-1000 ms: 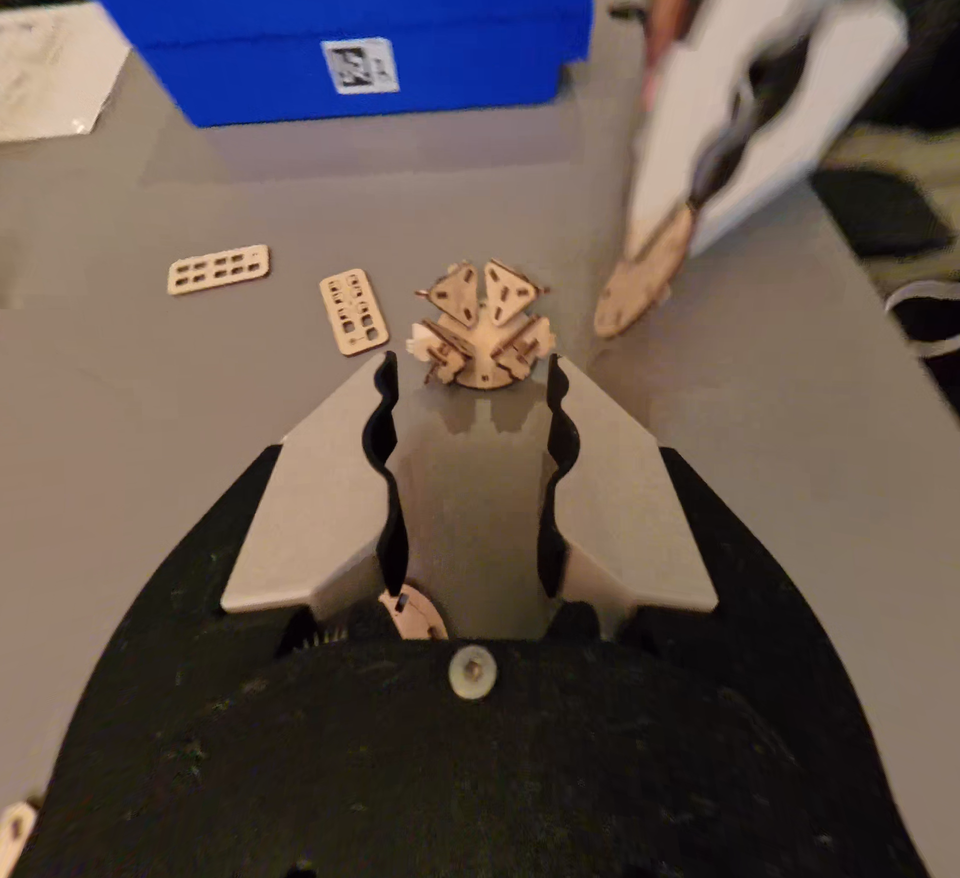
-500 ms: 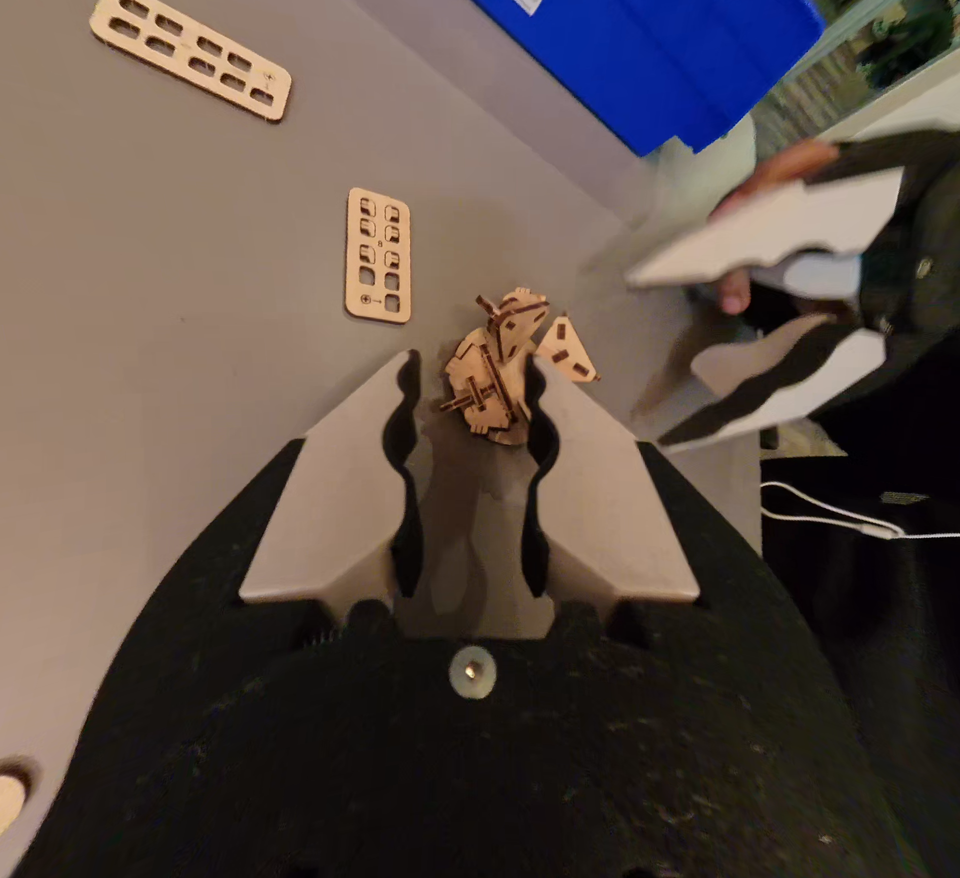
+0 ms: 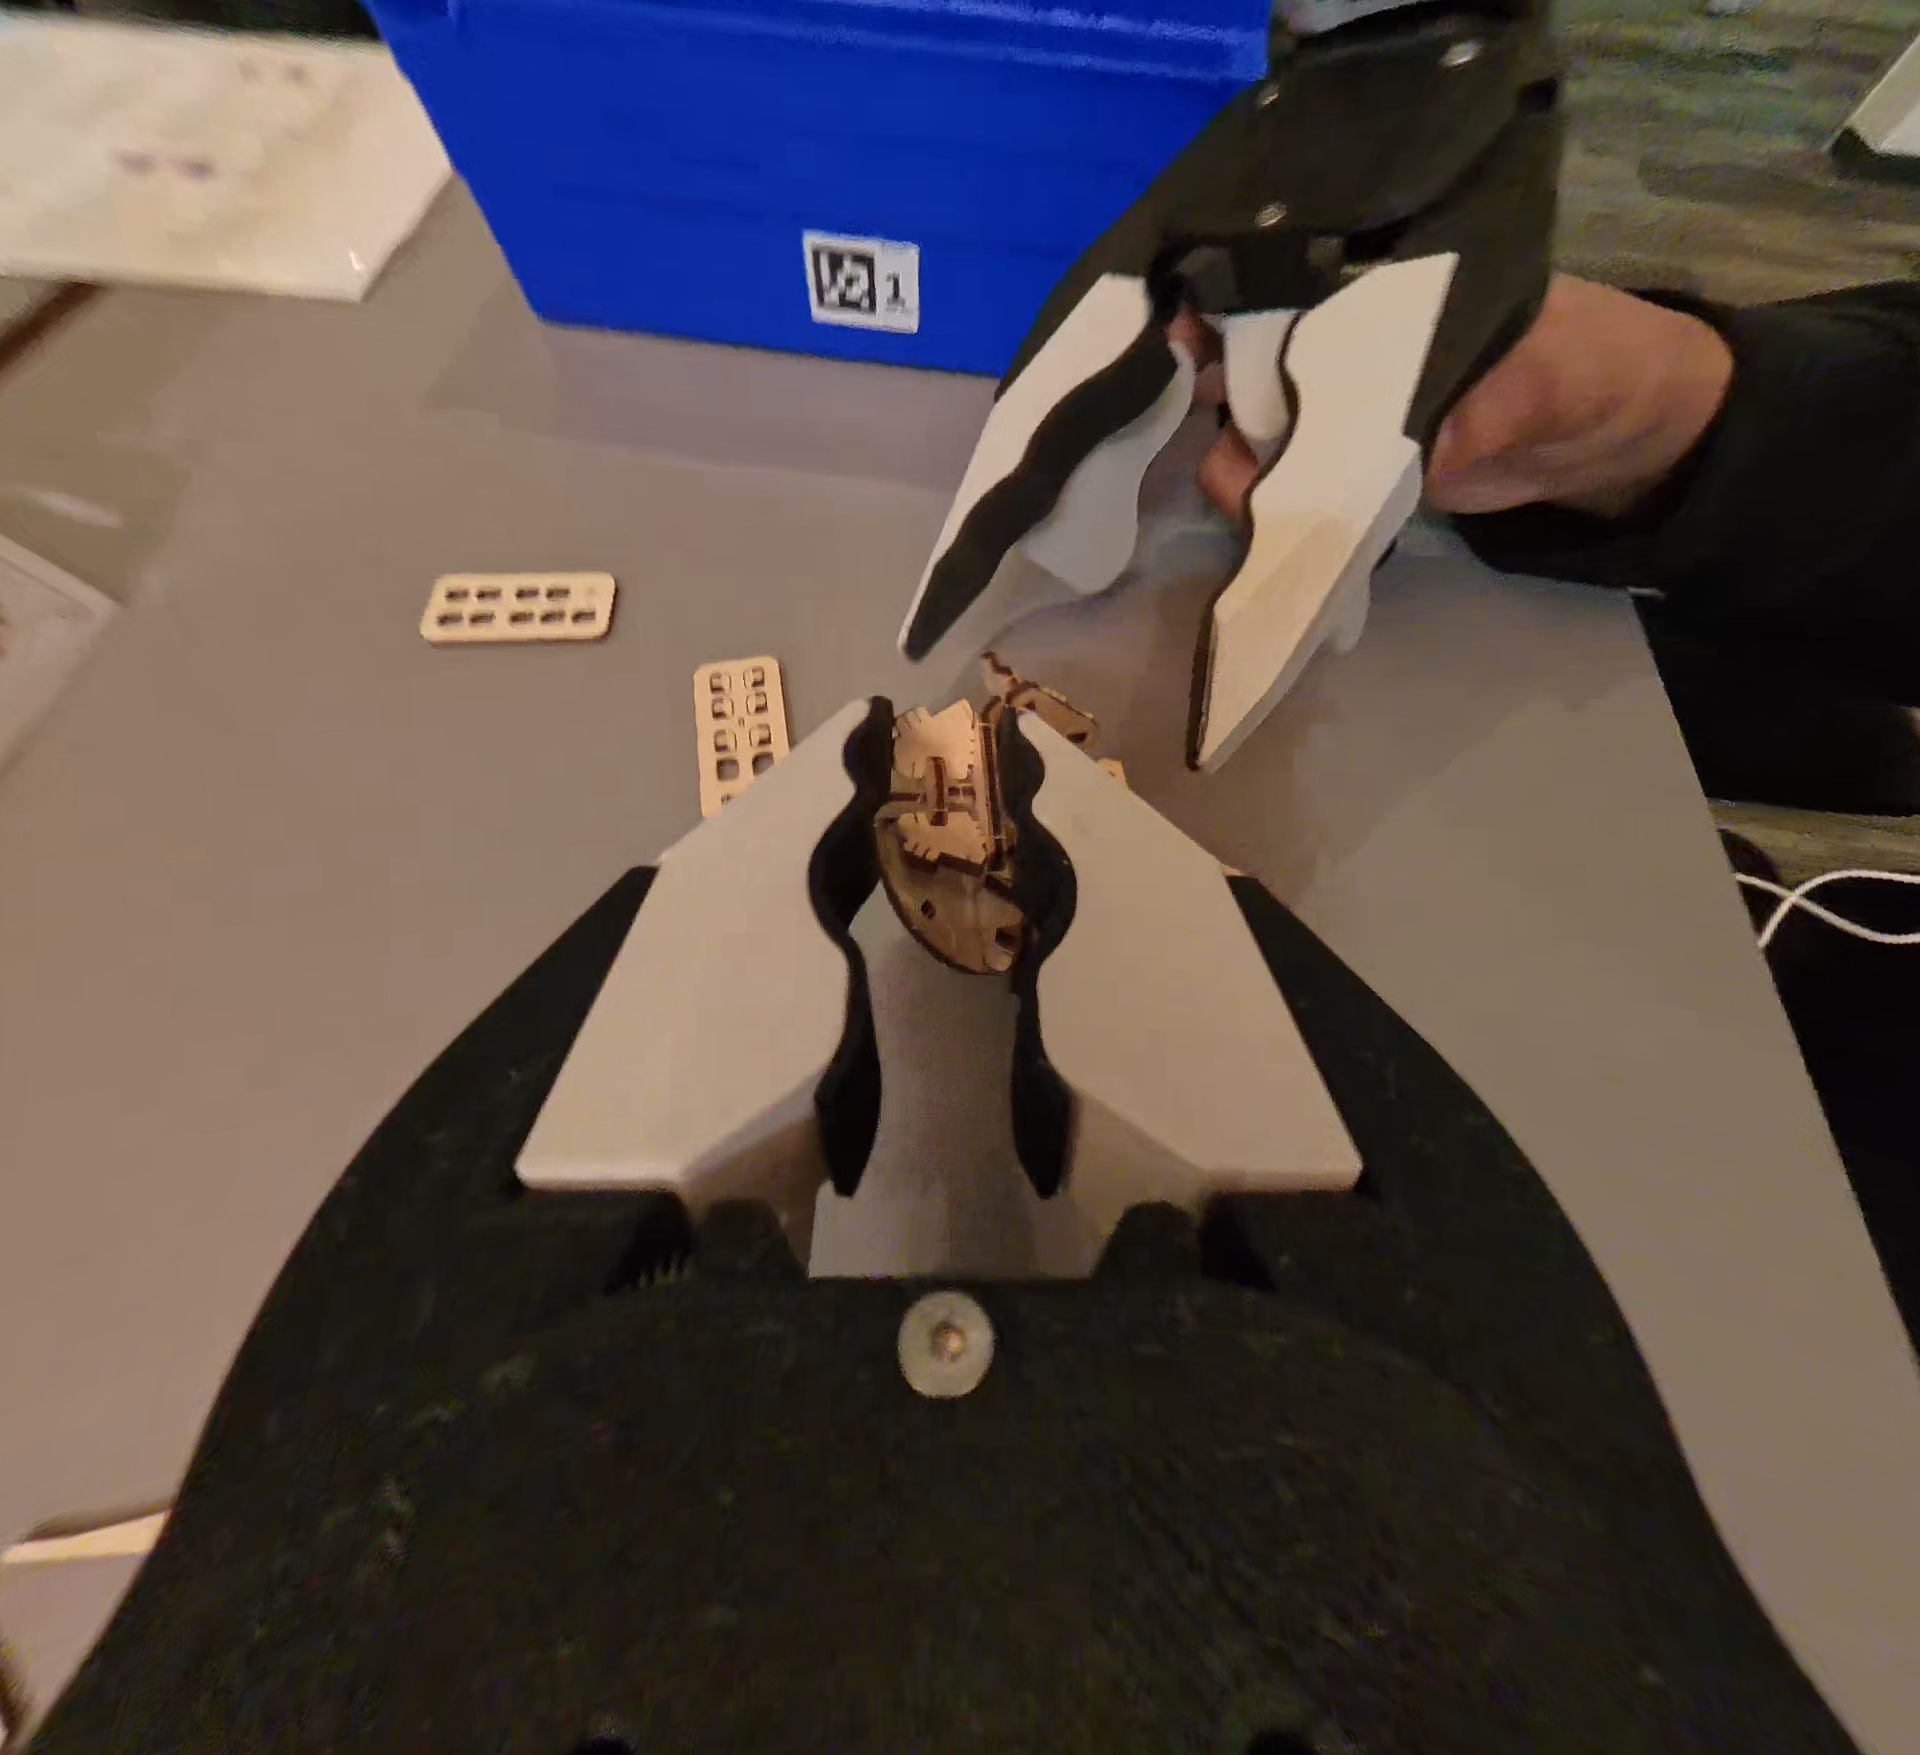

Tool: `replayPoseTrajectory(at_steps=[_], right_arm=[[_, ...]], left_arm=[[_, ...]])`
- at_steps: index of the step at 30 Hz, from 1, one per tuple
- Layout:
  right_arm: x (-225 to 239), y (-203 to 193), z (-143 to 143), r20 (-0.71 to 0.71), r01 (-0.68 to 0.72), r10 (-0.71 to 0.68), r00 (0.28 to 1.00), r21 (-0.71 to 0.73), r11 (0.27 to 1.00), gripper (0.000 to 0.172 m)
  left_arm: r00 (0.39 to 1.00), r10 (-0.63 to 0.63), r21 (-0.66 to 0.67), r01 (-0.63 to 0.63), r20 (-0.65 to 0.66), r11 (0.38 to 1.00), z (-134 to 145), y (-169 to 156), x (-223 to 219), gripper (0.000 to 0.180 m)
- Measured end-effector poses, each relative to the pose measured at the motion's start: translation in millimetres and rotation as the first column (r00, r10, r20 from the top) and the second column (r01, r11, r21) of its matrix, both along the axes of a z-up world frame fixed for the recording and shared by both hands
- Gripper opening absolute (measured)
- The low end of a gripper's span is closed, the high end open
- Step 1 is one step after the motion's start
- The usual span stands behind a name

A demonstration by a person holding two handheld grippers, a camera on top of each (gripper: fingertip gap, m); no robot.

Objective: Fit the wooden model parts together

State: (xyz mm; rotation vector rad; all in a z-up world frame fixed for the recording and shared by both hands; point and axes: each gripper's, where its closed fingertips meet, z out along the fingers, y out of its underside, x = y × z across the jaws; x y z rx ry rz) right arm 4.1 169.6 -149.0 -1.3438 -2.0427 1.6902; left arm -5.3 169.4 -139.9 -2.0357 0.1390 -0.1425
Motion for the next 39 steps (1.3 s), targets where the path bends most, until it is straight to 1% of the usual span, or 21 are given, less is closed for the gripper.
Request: replayPoseTrajectory(at_steps=[2,4,5,6,8,9,11,14,18,20,23,25,26,29,31,34,36,38,39], right_arm=[[3,-4,14,-0.015,-0.042,0.04,0.999,-0.1,0.994,0.076],[5,2,38,-0.061,-0.062,0.049,0.997,-0.235,0.97,0.073],[6,8,50,-0.085,-0.063,0.039,0.996,-0.3,0.952,0.068],[6,14,59,-0.108,-0.06,0.025,0.994,-0.33,0.942,0.058],[12,15,63,-0.104,-0.095,0.063,0.993,-0.338,0.936,0.039],[16,11,61,-0.075,-0.121,0.102,0.992,-0.333,0.935,0.034],[24,-2,59,-0.043,-0.18,0.176,0.983,-0.331,0.926,0.035],[33,-19,63,-0.025,-0.239,0.245,0.969,-0.342,0.909,0.034],[45,-35,61,0.045,-0.312,0.35,0.936,-0.353,0.882,0.028],[46,-40,50,0.103,-0.323,0.372,0.922,-0.322,0.89,0.015],[44,-45,34,0.16,-0.319,0.37,0.915,-0.275,0.907,0.015],[41,-46,27,0.177,-0.308,0.358,0.917,-0.256,0.916,0.005],[41,-46,24,0.18,-0.312,0.358,0.916,-0.242,0.919,0.003],[40,-44,21,0.182,-0.303,0.337,0.924,-0.191,0.934,0.003],[34,-34,22,0.159,-0.257,0.272,0.949,-0.111,0.96,0.003],[27,-12,30,0.084,-0.177,0.173,0.981,0.047,0.983,0.003],[29,-1,33,0.038,-0.163,0.159,0.987,0.18,0.97,0.003],[32,3,30,0.018,-0.163,0.166,0.986,0.322,0.932,0.003],[34,3,27,0.016,-0.169,0.177,0.984,0.385,0.907,0.003]], left_arm=[[0.998,-0.036,0.074,0.039,-0.042,0.996,12,-3,8,0.016],[0.991,-0.122,0.163,0.129,-0.052,0.978,27,-9,24,0.016],[0.987,-0.154,0.199,0.162,-0.054,0.967,33,-13,31,0.016],[0.982,-0.183,0.231,0.191,-0.055,0.954,39,-18,36,0.016],[0.975,-0.214,0.281,0.221,-0.057,0.934,49,-25,43,0.016],[0.973,-0.224,0.3,0.23,-0.057,0.926,53,-28,46,0.016],[0.967,-0.249,0.326,0.255,-0.061,0.91,59,-34,52,0.016],[0.958,-0.272,0.337,0.286,-0.089,0.897,64,-38,60,0.016],[0.948,-0.297,0.315,0.319,-0.116,0.894,61,-38,72,0.015],[0.948,-0.29,0.286,0.317,-0.134,0.904,54,-35,73,0.015],[0.943,-0.307,0.241,0.331,-0.131,0.912,40,-33,75,0.015],[0.943,-0.308,0.242,0.33,-0.127,0.913,37,-33,75,0.015],[0.946,-0.303,0.239,0.322,-0.116,0.916,36,-33,73,0.015],[0.957,-0.273,0.244,0.289,-0.098,0.926,37,-34,66,0.027],[0.973,-0.215,0.273,0.229,-0.081,0.934,43,-34,54,0.035],[0.997,-0.081,0.284,0.083,-0.018,0.955,45,-34,24,0.034],[0.998,-0.038,0.215,0.025,0.056,0.976,32,-36,12,0.034],[0.991,-0.014,0.079,0.004,0.136,0.997,8,-36,8,0.032],[0.987,-0.001,0.022,-0.003,0.163,1.0,-3,-36,6,0.026]])
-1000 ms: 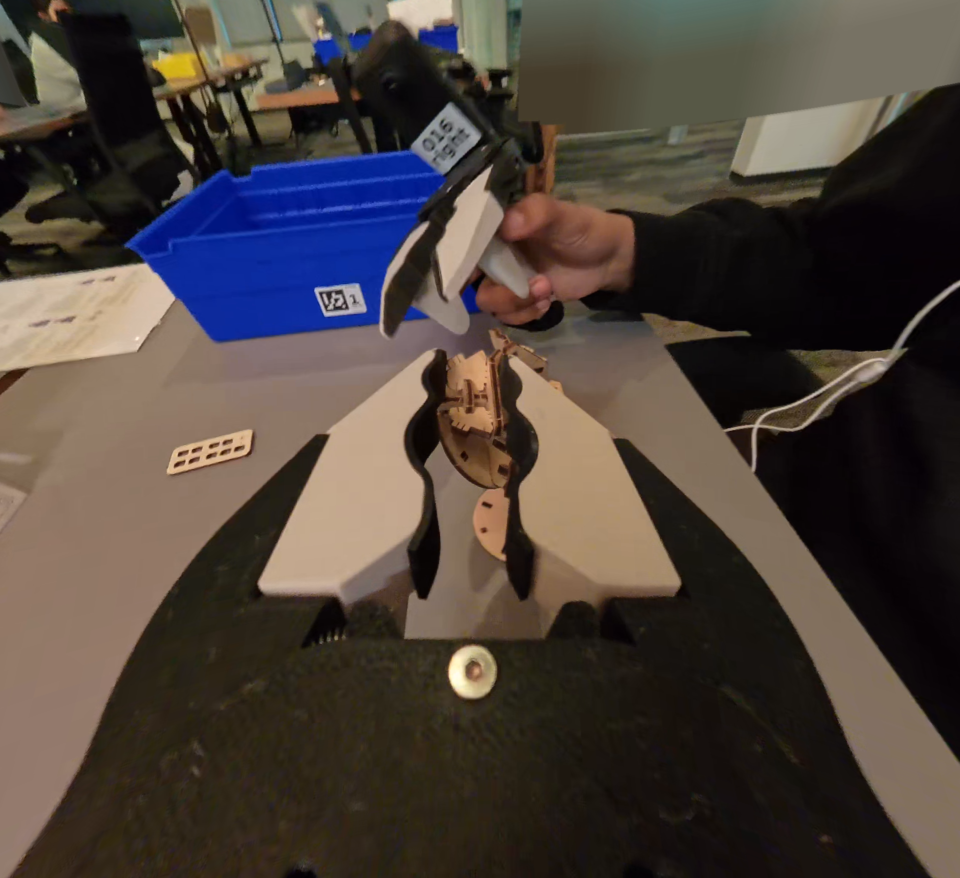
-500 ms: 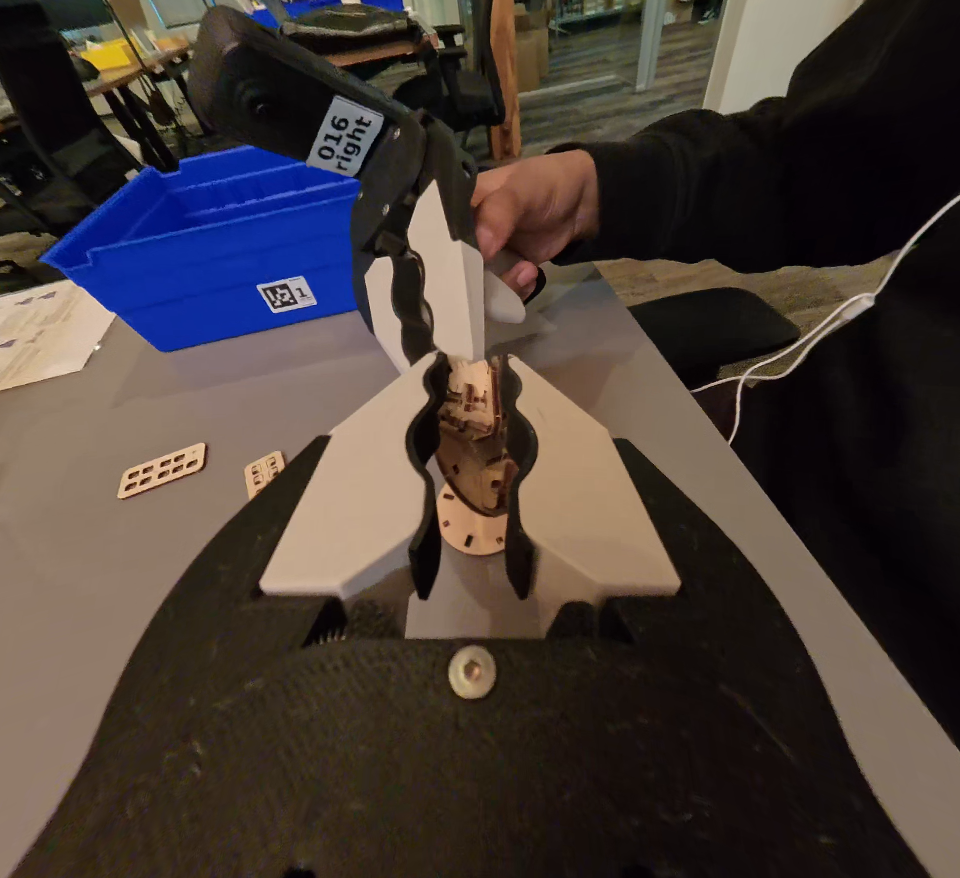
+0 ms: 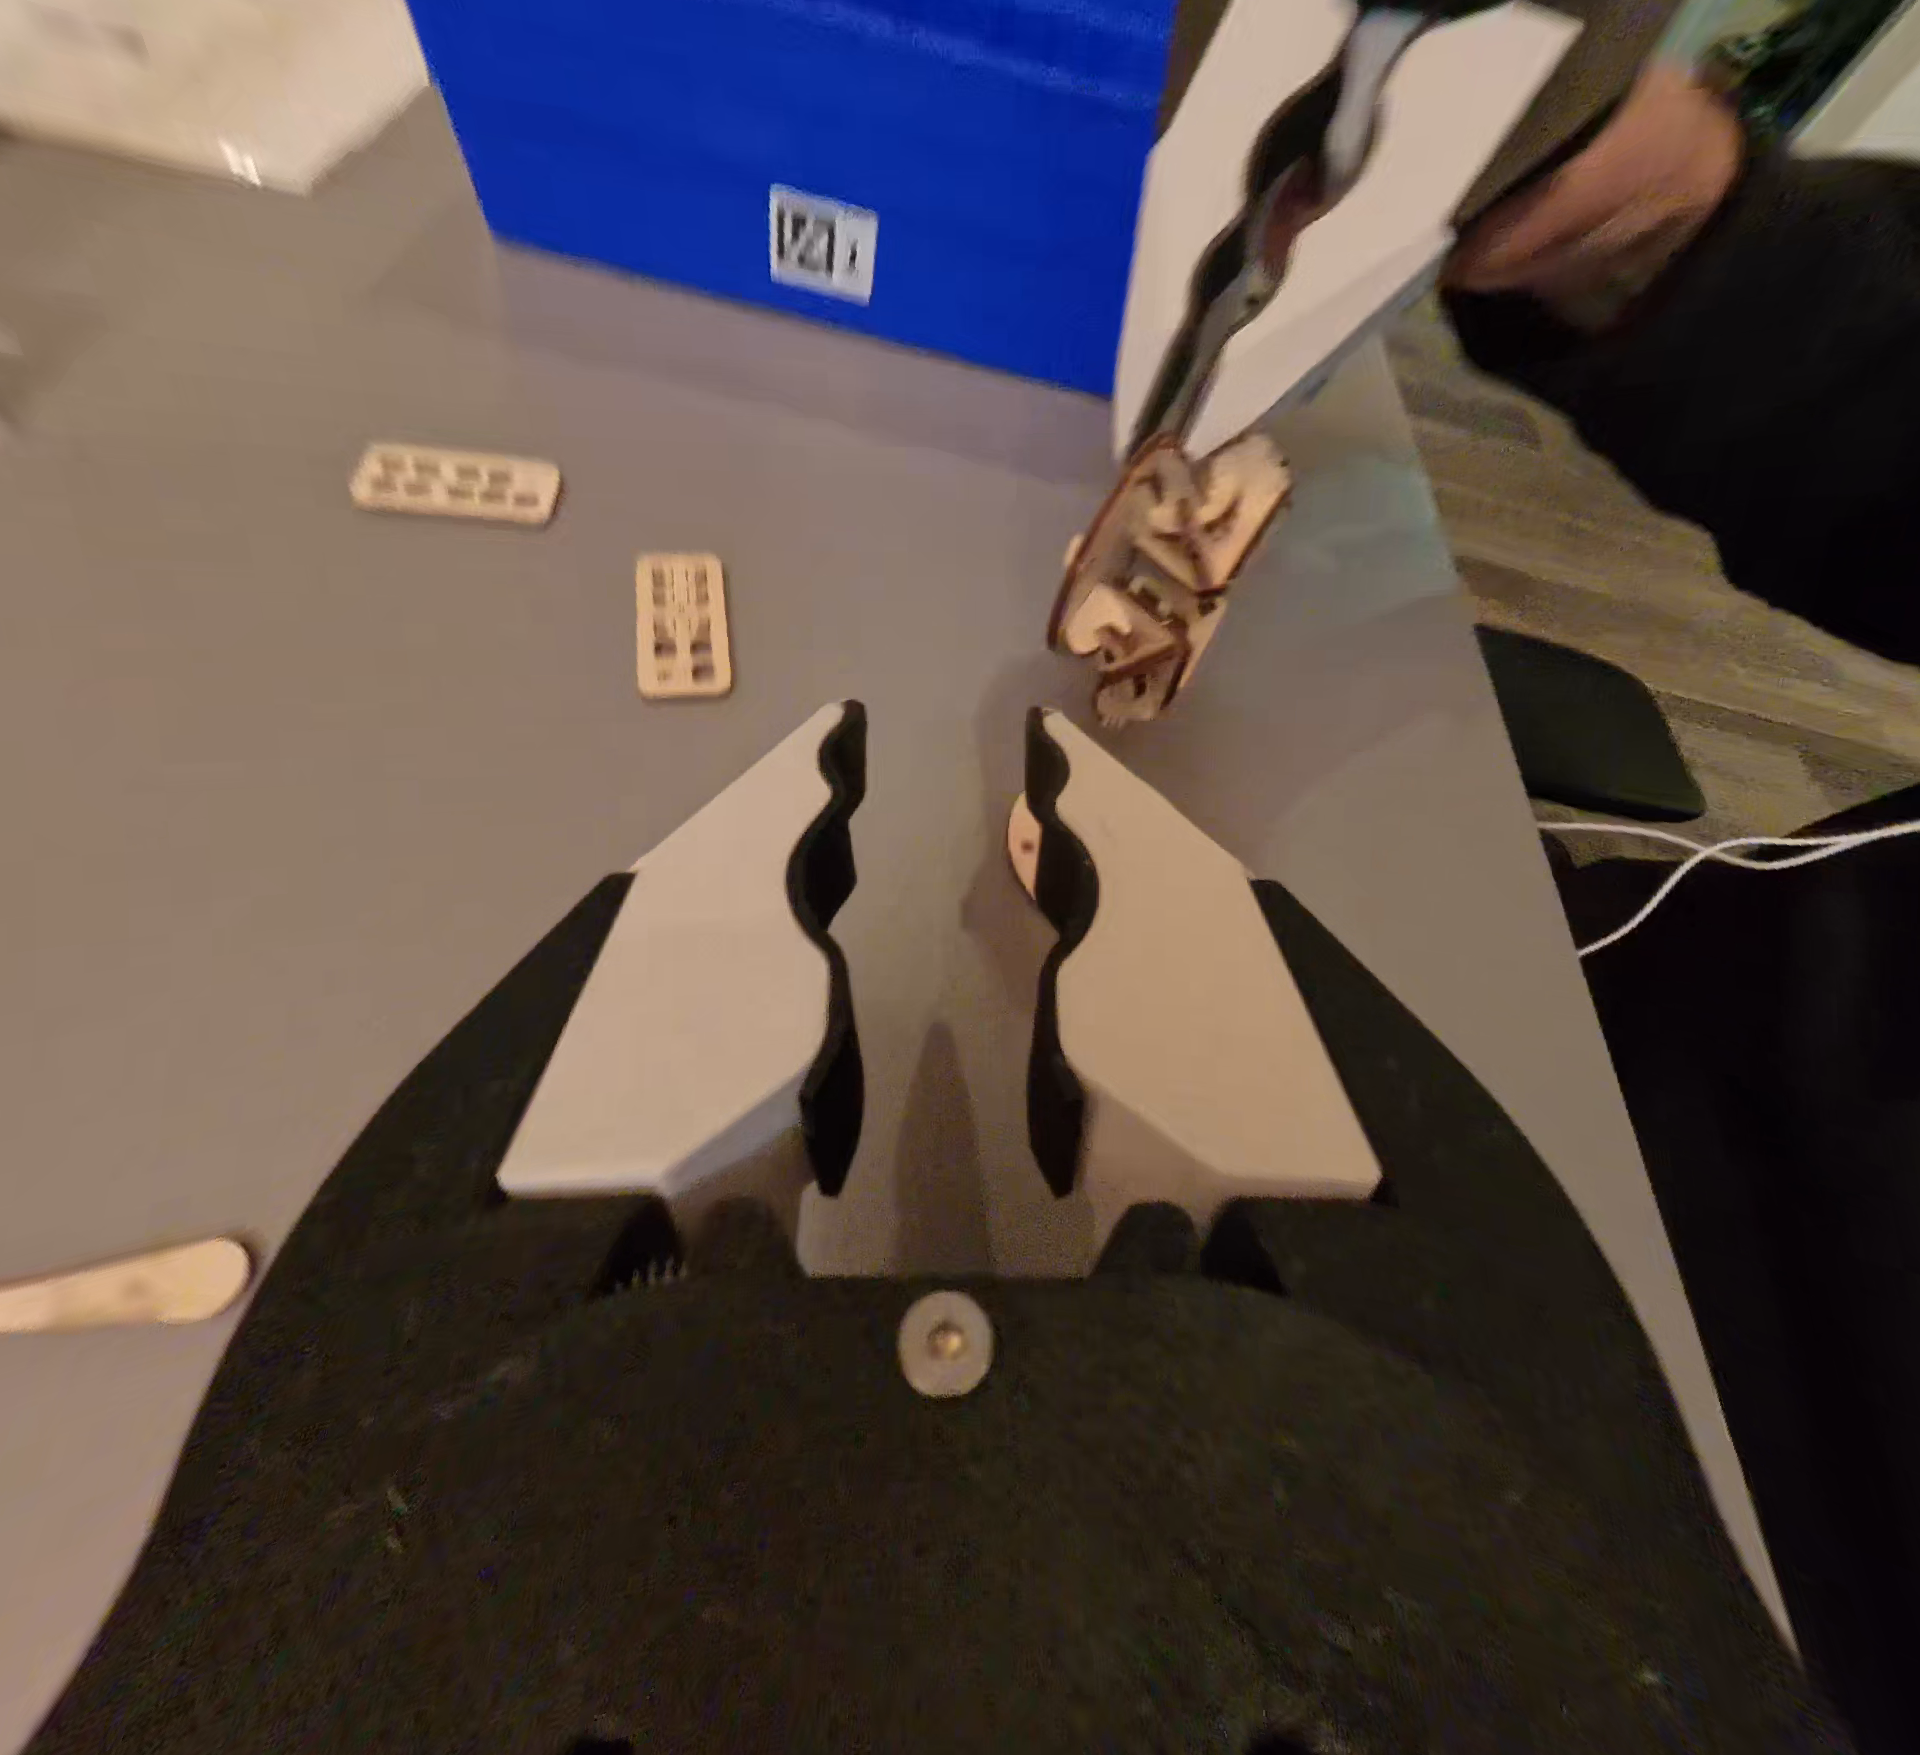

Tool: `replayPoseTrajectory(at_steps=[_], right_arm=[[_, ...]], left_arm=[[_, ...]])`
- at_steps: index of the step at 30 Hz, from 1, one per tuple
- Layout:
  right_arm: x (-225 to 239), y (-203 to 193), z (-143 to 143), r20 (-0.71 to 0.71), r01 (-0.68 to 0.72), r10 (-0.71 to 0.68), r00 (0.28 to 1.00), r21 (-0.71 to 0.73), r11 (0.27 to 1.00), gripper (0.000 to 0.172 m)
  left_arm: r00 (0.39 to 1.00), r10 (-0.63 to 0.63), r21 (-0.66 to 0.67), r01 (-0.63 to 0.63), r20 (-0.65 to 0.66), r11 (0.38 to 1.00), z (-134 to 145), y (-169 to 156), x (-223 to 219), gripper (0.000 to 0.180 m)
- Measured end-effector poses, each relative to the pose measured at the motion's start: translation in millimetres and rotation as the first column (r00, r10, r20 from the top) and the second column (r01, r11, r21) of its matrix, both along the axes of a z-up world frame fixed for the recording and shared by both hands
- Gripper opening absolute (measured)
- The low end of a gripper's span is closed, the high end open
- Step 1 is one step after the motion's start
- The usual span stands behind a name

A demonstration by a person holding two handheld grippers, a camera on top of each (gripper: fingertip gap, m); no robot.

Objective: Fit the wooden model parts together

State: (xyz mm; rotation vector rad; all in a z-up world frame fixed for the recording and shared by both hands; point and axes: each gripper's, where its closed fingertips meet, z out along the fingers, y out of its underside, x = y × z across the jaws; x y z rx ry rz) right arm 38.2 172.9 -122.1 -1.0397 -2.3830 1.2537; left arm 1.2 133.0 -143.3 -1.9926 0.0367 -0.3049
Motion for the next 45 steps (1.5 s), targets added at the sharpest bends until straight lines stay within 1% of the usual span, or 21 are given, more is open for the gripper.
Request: replayPoseTrajectory(at_steps=[2,4,7,9,11,14,17,18,19,21,23,25,26,28,30,34,37,40,42,44,45], right_arm=[[1,0,-8,0.015,-0.011,0.009,1.0,0.11,0.994,0.003],[1,-1,-17,0.077,-0.011,-0.003,0.997,0.174,0.985,0.003],[-3,-3,-23,0.126,-0.02,-0.011,0.992,0.239,0.971,0.003],[-9,1,-22,0.123,0.0,-0.036,0.992,0.28,0.96,0.003],[-13,0,-19,0.126,0.011,-0.047,0.991,0.274,0.962,0.003],[-14,-8,-13,0.139,0.02,-0.049,0.989,0.203,0.979,0.003],[-17,-11,-14,0.148,0.015,-0.047,0.988,0.211,0.977,0.003],[-18,-11,-16,0.145,0.005,-0.04,0.989,0.231,0.973,0.003],[-20,-11,-17,0.133,-0.007,-0.028,0.991,0.255,0.967,0.003],[-22,-14,-17,0.104,-0.059,0.029,0.994,0.296,0.953,0.003],[-19,-24,-18,0.082,-0.157,0.137,0.987,0.317,0.935,0.003],[-13,-34,-18,0.033,-0.261,0.267,0.963,0.354,0.898,0.003],[-12,-35,-17,-0.001,-0.281,0.306,0.952,0.391,0.876,0.003],[-13,-34,-17,-0.046,-0.297,0.359,0.932,0.47,0.831,0.003],[-13,-35,-18,-0.072,-0.308,0.398,0.915,0.516,0.799,0.003],[-11,-40,-22,-0.061,-0.354,0.451,0.89,0.531,0.77,0.003],[-11,-42,-25,-0.043,-0.404,0.516,0.856,0.567,0.718,0.003],[-12,-44,-25,-0.043,-0.459,0.605,0.795,0.61,0.646,0.003],[-11,-45,-25,-0.022,-0.496,0.65,0.759,0.628,0.6,0.003],[-10,-47,-25,-0.01,-0.521,0.675,0.737,0.628,0.578,0.003],[-10,-47,-25,-0.001,-0.527,0.679,0.734,0.63,0.57,0.003]], left_arm=[[0.999,0.016,-0.065,-0.014,0.039,0.998,-14,1,-1,0.024],[0.998,0.027,-0.136,-0.018,0.063,0.991,-27,0,-2,0.023],[1.0,0.024,-0.205,-0.023,0.003,0.978,-38,-6,-4,0.015],[0.995,0.026,-0.19,-0.044,-0.099,0.981,-34,-11,-4,0.01],[0.985,0.032,-0.154,-0.058,-0.168,0.986,-25,-17,-1,0.01],[0.985,0.049,-0.13,-0.072,-0.166,0.989,-20,-29,3,0.012],[0.999,-0.015,-0.147,0.008,-0.047,0.989,-26,-36,20,0.008],[0.995,-0.099,-0.159,0.096,-0.014,0.983,-29,-39,37,0.0],[0.985,-0.173,-0.184,0.168,-0.014,0.968,-34,-41,53,0.0],[0.968,-0.209,-0.225,0.175,-0.14,0.959,-45,-39,70,0.0],[0.944,-0.213,-0.217,0.16,-0.251,0.963,-47,-33,87,0.0],[0.934,-0.169,-0.177,0.117,-0.314,0.977,-42,-24,101,0.0],[0.924,-0.121,-0.159,0.067,-0.362,0.985,-40,-20,102,0.0],[0.87,-0.01,-0.125,-0.059,-0.493,0.99,-39,-12,96,0.0],[0.783,0.07,-0.115,-0.178,-0.618,0.977,-41,-6,86,0.0],[0.666,0.111,-0.145,-0.318,-0.738,0.937,-50,2,76,0.0],[0.589,0.129,-0.14,-0.389,-0.798,0.911,-54,5,67,0.0],[0.551,0.13,-0.14,-0.422,-0.824,0.895,-60,5,62,0.0],[0.493,0.141,-0.11,-0.445,-0.858,0.889,-59,4,56,0.0],[0.451,0.149,-0.082,-0.453,-0.88,0.888,-59,4,54,0.0],[0.444,0.146,-0.08,-0.451,-0.884,0.889,-59,4,54,0.0]])
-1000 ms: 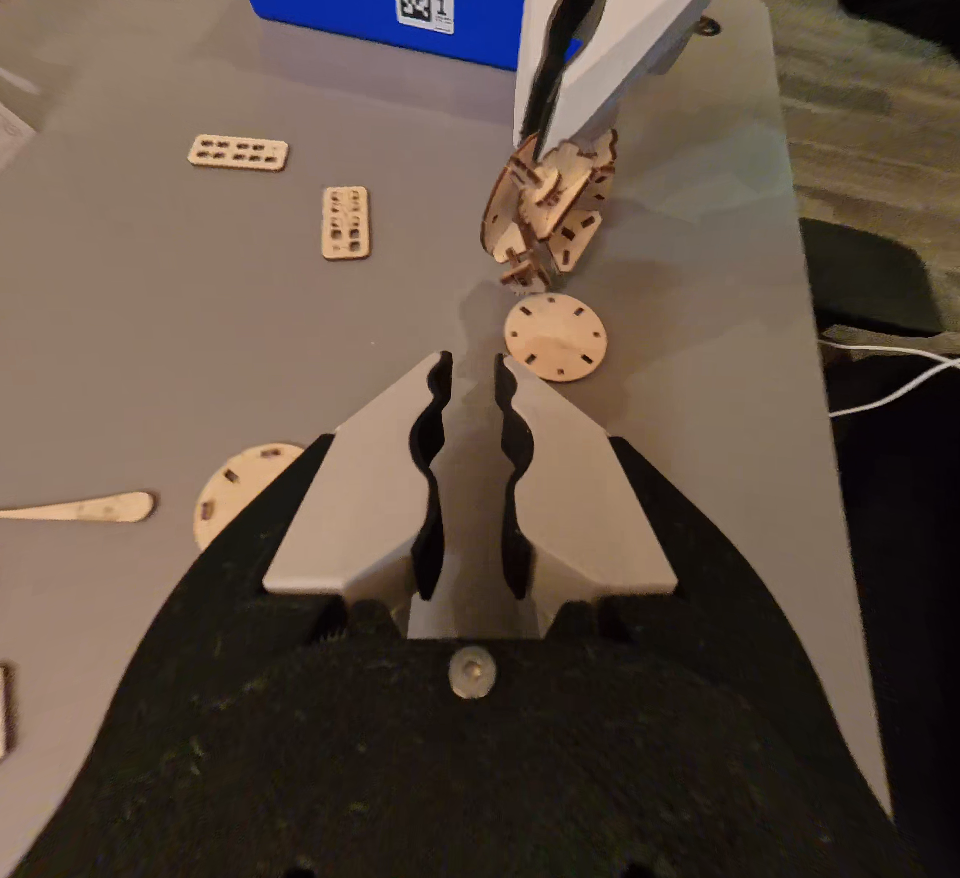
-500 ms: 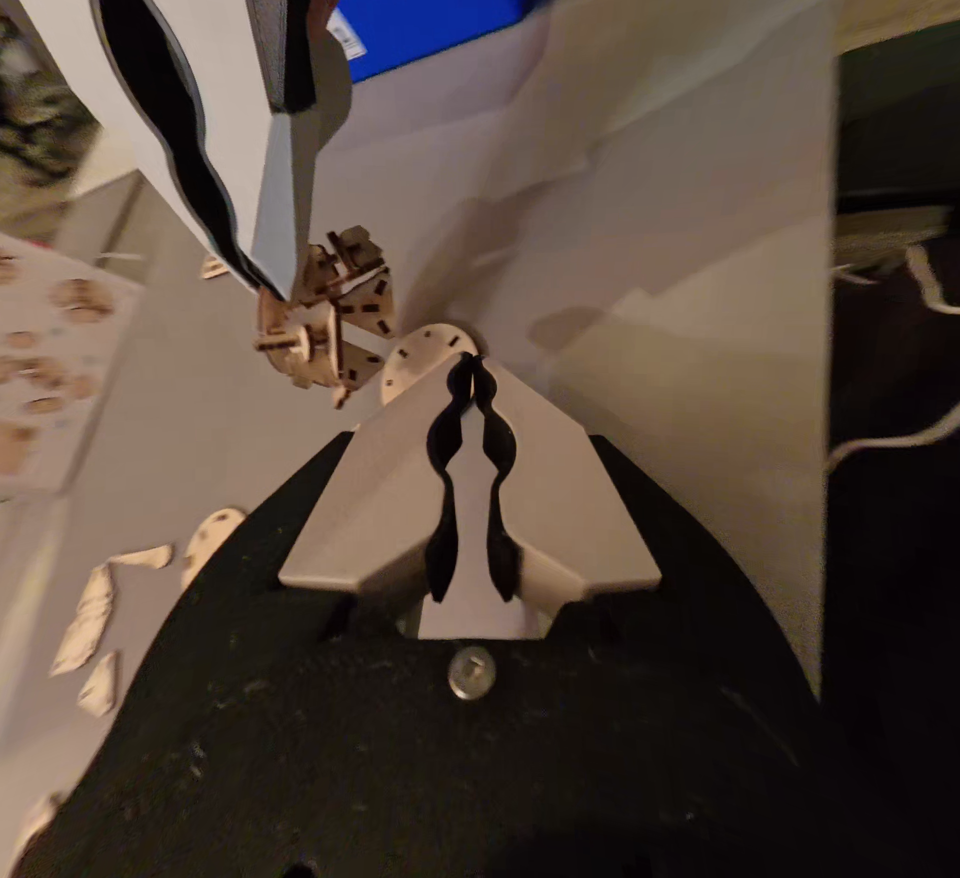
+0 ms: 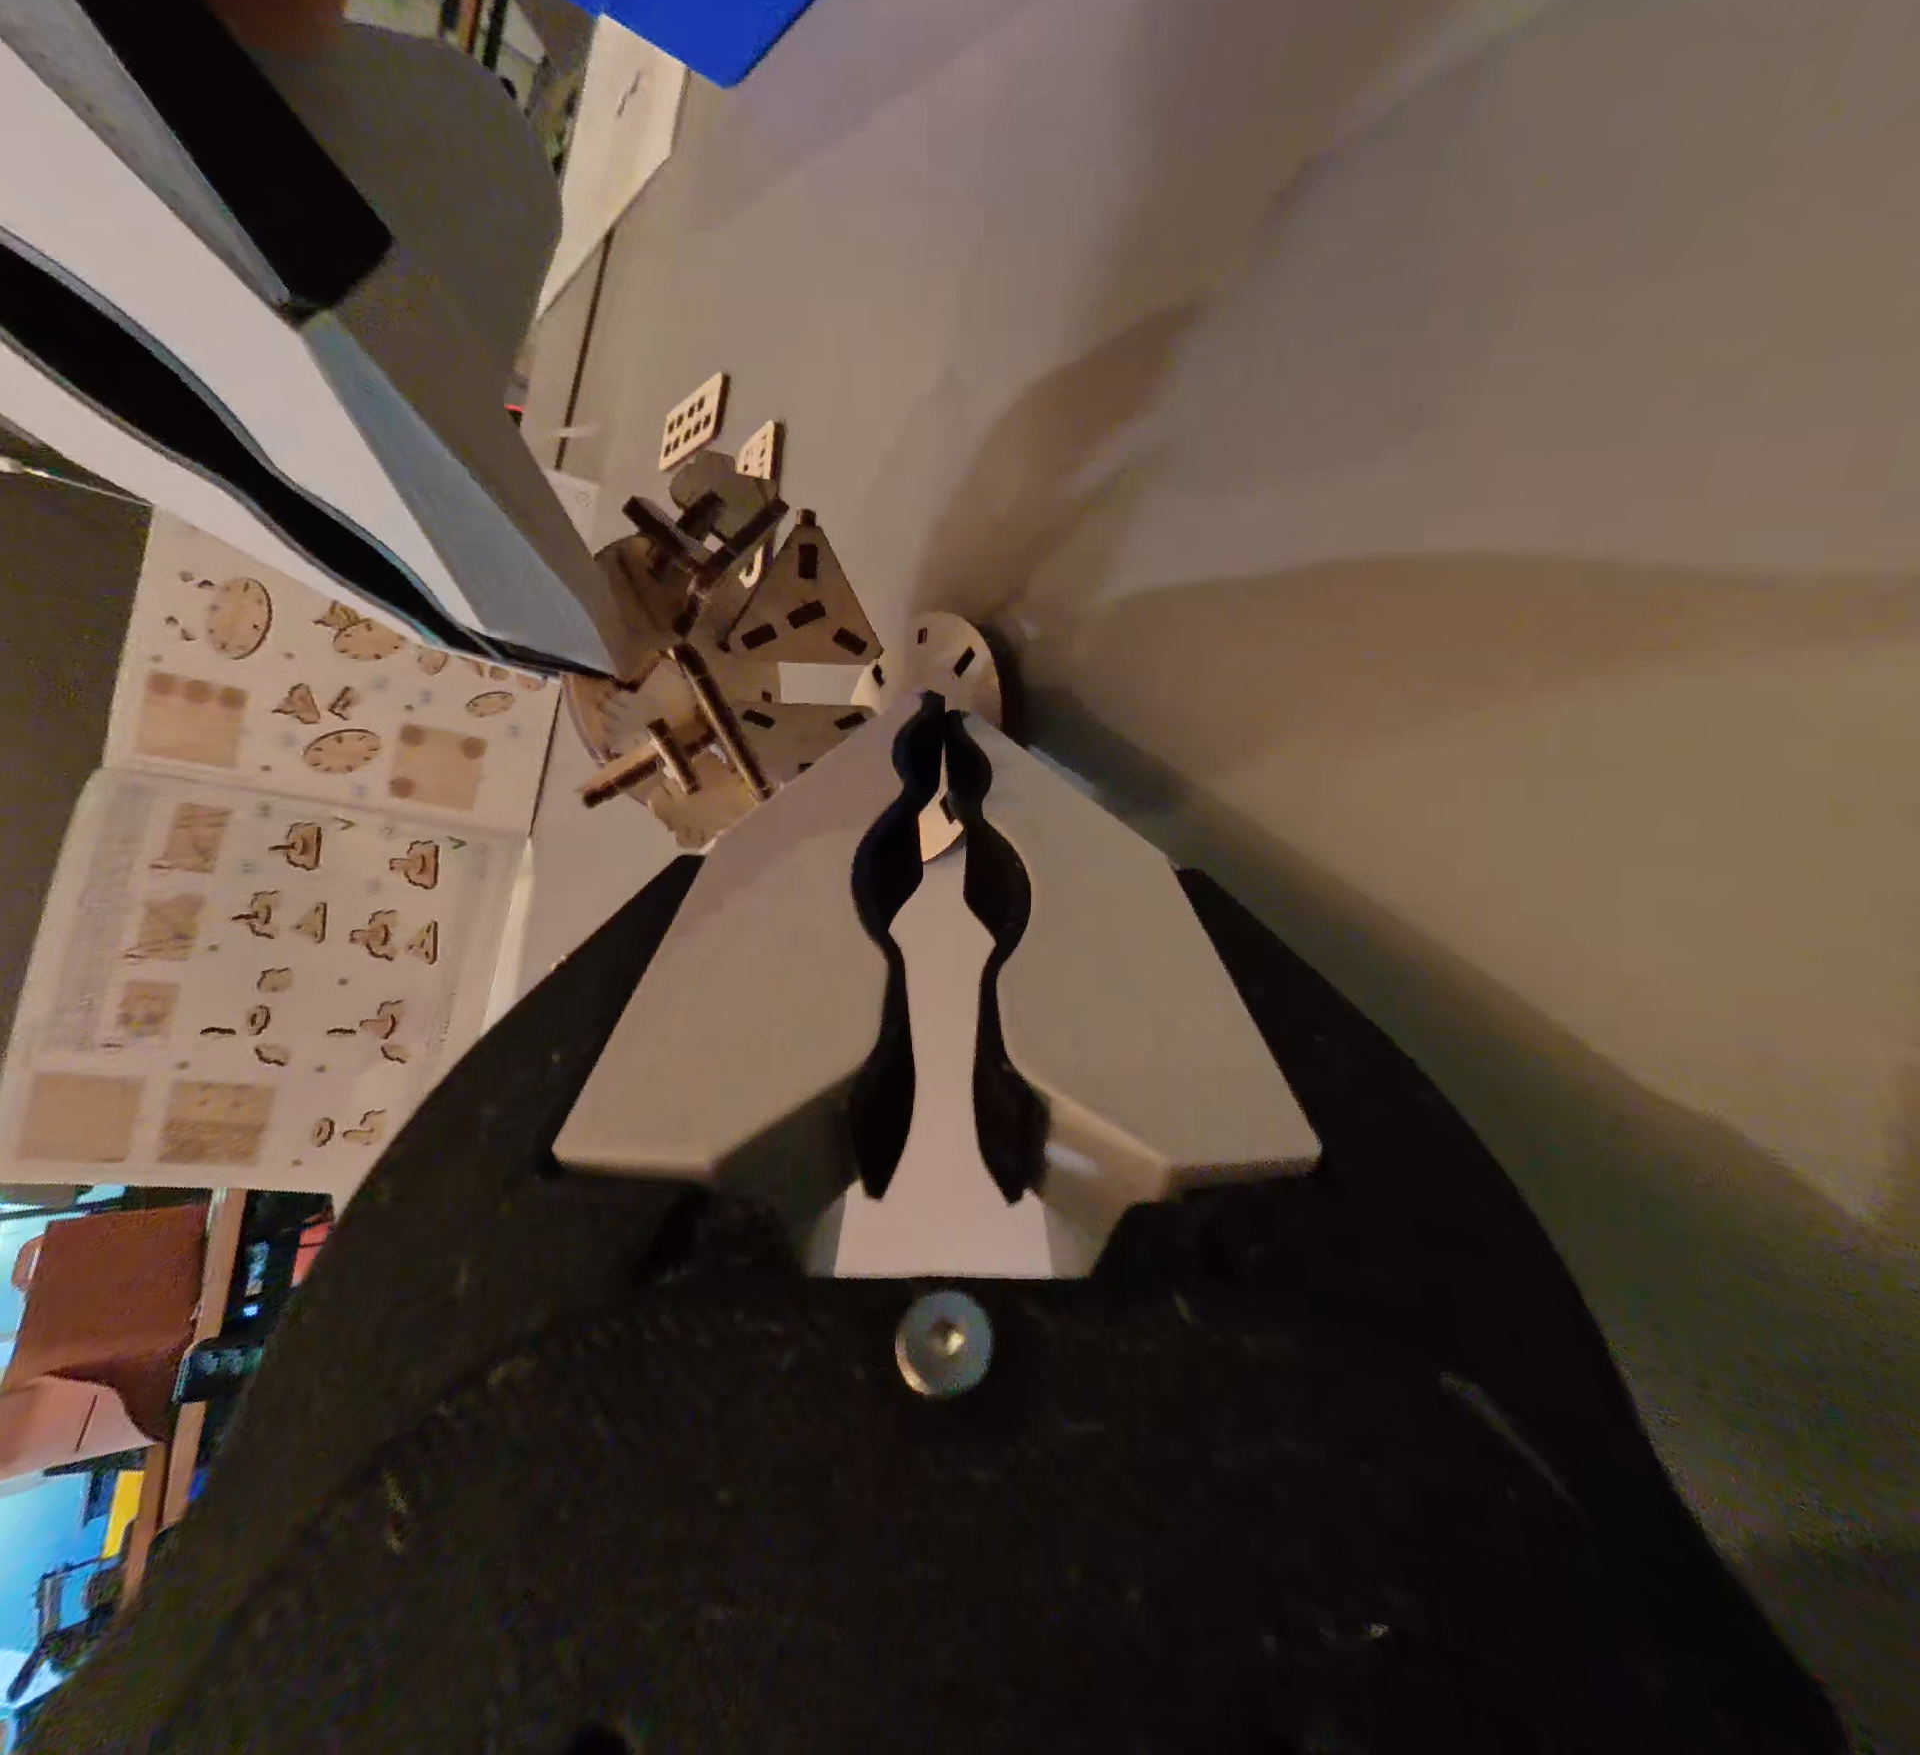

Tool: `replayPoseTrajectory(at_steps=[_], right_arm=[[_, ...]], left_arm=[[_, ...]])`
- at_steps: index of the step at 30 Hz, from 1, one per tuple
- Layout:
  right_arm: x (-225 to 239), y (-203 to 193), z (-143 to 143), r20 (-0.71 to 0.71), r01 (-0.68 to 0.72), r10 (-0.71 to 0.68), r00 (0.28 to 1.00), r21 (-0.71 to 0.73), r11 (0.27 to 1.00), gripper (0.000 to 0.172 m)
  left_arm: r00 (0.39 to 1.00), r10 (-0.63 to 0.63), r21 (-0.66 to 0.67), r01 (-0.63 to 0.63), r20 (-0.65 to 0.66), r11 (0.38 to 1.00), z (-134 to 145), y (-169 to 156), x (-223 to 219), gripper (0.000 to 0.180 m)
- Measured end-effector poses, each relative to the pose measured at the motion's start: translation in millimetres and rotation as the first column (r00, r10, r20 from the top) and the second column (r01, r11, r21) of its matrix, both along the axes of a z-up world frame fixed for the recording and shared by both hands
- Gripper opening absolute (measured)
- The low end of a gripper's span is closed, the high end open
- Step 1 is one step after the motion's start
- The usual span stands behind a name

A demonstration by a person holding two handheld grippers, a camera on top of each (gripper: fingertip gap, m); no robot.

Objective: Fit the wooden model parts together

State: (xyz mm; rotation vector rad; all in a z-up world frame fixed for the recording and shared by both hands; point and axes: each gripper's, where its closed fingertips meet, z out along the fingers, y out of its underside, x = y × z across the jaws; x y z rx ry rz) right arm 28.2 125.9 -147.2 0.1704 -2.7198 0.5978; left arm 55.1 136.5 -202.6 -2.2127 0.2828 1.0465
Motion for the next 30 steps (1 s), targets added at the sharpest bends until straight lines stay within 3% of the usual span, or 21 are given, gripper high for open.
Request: replayPoseTrajectory(at_steps=[12,19,30], right_arm=[[-6,-3,-4,0.031,-0.021,0.021,0.999,0.015,1.0,0.003],[-4,-7,-5,0.029,-0.011,0.01,1.0,0.034,0.999,0.003],[-9,0,-7,0.131,0.115,-0.123,0.984,0.064,0.991,0.003]], left_arm=[[0.983,-0.028,0.039,0.021,0.181,0.999,-1,2,3,0.0],[0.98,-0.029,0.041,0.021,0.197,0.999,-1,2,2,0.0],[0.981,-0.028,0.04,0.021,0.192,0.999,-1,2,3,0.0]])
